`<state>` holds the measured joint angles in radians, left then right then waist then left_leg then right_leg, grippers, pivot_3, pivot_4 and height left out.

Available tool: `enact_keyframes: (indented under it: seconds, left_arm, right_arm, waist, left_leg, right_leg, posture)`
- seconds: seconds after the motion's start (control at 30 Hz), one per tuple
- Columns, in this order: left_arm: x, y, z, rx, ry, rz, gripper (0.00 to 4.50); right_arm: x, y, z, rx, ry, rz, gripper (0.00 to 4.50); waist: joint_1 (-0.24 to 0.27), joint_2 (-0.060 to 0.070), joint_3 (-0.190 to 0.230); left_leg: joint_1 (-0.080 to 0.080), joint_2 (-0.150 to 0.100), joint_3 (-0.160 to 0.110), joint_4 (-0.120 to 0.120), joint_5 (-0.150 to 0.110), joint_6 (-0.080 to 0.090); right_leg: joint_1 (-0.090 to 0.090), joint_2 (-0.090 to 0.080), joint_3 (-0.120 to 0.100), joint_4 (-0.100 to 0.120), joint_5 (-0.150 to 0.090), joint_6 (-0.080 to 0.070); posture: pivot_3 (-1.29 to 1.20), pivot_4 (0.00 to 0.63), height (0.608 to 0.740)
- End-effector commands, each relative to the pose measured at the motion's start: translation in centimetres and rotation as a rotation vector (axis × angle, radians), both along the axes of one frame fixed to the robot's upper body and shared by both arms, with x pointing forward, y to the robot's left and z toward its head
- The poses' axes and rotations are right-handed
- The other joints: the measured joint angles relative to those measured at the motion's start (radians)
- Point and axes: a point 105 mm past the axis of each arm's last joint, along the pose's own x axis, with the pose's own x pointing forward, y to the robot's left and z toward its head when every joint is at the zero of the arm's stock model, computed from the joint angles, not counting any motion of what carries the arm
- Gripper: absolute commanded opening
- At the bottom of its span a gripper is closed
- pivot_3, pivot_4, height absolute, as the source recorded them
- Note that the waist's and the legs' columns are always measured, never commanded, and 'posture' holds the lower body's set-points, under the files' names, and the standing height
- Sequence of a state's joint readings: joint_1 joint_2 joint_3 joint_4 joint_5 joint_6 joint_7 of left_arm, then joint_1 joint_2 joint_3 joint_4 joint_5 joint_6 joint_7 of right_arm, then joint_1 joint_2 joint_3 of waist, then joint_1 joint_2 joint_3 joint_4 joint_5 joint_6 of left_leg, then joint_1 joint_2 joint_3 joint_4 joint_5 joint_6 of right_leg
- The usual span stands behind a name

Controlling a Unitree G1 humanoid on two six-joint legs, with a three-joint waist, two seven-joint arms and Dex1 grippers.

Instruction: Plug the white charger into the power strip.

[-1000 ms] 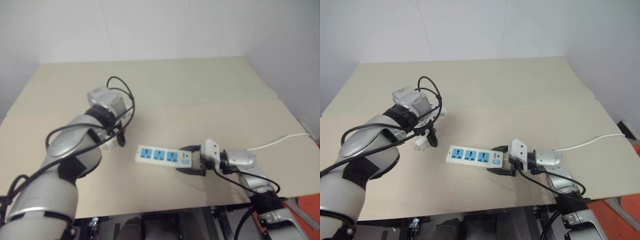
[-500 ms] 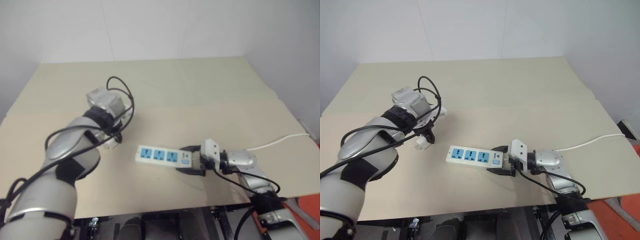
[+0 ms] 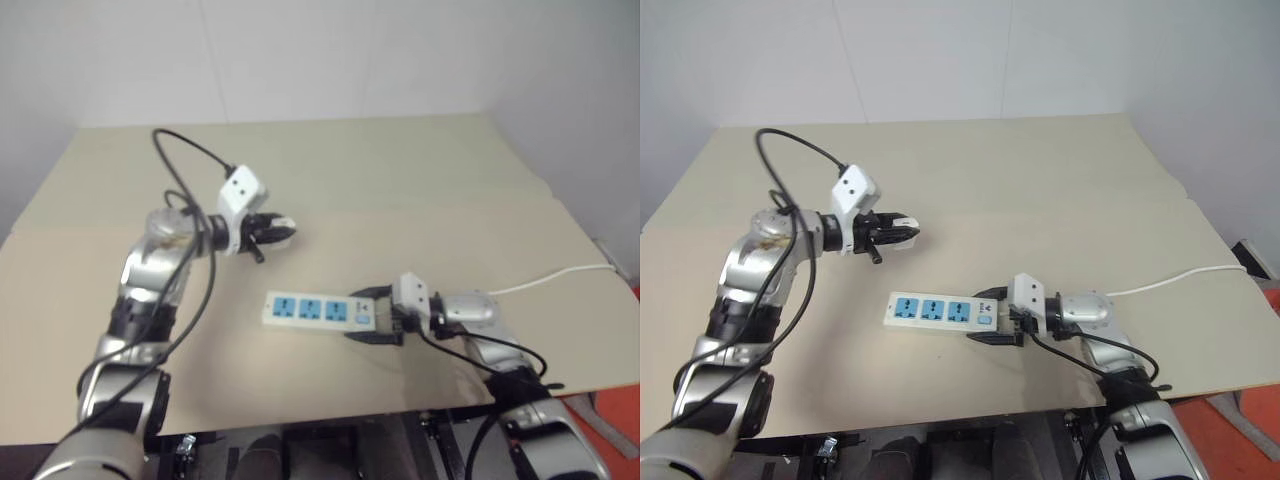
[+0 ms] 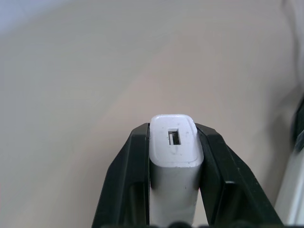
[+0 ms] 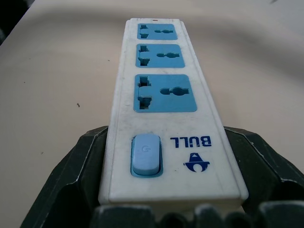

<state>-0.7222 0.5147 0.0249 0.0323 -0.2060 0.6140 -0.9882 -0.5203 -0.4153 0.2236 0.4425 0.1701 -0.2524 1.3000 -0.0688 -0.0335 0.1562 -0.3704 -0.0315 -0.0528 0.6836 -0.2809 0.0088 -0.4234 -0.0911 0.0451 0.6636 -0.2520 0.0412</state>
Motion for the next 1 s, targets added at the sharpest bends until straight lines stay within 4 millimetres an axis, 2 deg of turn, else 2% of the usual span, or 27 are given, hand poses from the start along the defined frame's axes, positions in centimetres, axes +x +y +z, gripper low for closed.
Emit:
enact_keyframes:
  seconds: [0.03,0.13,0.23,0.43,0.63,1.0]
  left_arm:
    - [-2.8,-1.0,2.3,-0.104,-0.026,-0.172,1.02]
    - [-4.8,-1.6,2.2,-0.186,0.083,-0.323,1.02]
    - [-6.5,-2.6,2.3,-0.26,0.098,-0.43,1.02]
    - [-8.8,-4.0,-0.5,-0.252,0.084,-0.572,1.02]
    - [-9.0,-4.2,-3.9,-0.216,0.094,-0.58,1.02]
    - [-7.1,-3.7,-6.3,-0.162,0.026,-0.519,1.02]
  right_arm:
    - [0.4,1.9,-0.5,-0.026,-0.006,0.073,3.41]
    - [0.8,2.6,-0.6,-0.044,-0.014,0.118,3.41]
    - [0.6,3.2,-0.8,-0.06,-0.008,0.168,3.41]
    - [0.6,3.8,-1.2,-0.063,0.009,0.188,3.41]
    - [0.7,3.8,-1.4,-0.058,0.01,0.171,3.41]
    - [0.7,3.2,-1.5,-0.057,0.008,0.144,3.41]
  waist:
    - [-0.003,0.0,0.0]
    - [-0.004,0.0,0.0]
    - [-0.005,0.0,0.0]
    - [-0.01,0.0,0.0]
    - [-0.01,0.001,-0.001]
    - [-0.004,0.001,-0.001]
  left_leg:
    - [0.001,0.0,0.0,0.0,0.0,0.0]
    - [0.003,0.0,0.0,0.0,0.0,0.0]
    - [0.003,0.001,0.0,0.0,0.0,0.0]
    - [0.003,0.003,0.001,0.0,0.0,-0.001]
    - [0.004,0.005,0.001,0.0,0.001,-0.002]
    - [0.006,0.007,0.002,-0.001,0.001,-0.001]
  right_leg:
    - [0.001,0.0,0.0,0.0,0.0,0.0]
    - [0.002,0.001,0.0,0.001,0.001,0.0]
    - [0.002,0.001,0.0,0.001,0.002,-0.001]
    - [0.002,0.003,0.0,0.0,0.002,-0.001]
    - [0.003,0.004,0.0,0.0,0.004,-0.003]
    - [0.003,0.006,0.0,0.0,0.005,-0.005]
  posture:
    - [0.0,0.15,0.74]
    - [0.0,0.15,0.74]
    - [0.0,0.15,0.74]
    - [0.0,0.15,0.74]
    - [0.0,0.15,0.74]
    - [0.0,0.15,0.74]
